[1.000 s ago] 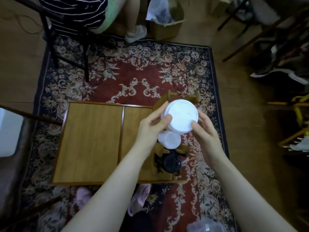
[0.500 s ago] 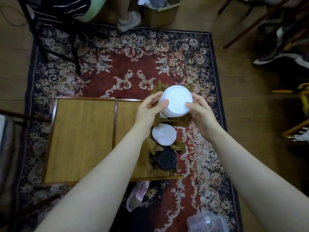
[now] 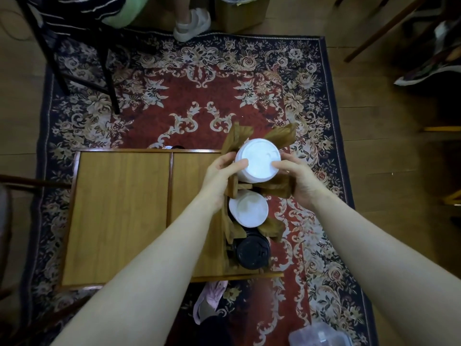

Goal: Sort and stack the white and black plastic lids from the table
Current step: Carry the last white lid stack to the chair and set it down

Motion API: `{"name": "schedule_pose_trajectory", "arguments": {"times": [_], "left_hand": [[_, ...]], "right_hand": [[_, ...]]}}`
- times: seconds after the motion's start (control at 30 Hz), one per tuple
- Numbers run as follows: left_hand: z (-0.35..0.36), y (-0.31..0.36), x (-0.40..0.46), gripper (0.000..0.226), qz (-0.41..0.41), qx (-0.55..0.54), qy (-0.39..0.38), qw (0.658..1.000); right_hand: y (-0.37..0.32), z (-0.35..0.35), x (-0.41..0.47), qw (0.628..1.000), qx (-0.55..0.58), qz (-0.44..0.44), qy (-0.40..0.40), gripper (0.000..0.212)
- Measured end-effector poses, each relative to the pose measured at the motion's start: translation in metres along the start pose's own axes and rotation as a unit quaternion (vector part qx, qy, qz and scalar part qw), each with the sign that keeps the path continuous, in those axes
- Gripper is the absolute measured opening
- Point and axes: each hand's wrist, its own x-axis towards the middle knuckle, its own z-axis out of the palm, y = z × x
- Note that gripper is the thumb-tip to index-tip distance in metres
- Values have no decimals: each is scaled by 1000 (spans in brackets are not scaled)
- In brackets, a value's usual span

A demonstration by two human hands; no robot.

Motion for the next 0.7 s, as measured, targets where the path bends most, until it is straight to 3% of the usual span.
{"name": "schedule_pose_trajectory", "arguments": {"times": [0.33,0.47,0.7], "left_hand": [[-2,-10,26,56,-29,69,18,997],[-2,-8,26,56,-18,103,9,994],[-3,-1,25,40,-8,120,36,992]], "right_hand": [[7,-4,25,995,8,93,-14,43],[2,-3,24,995,-14,93,-23,30],[-2,0,20,996,-64,48,-28,40]]}}
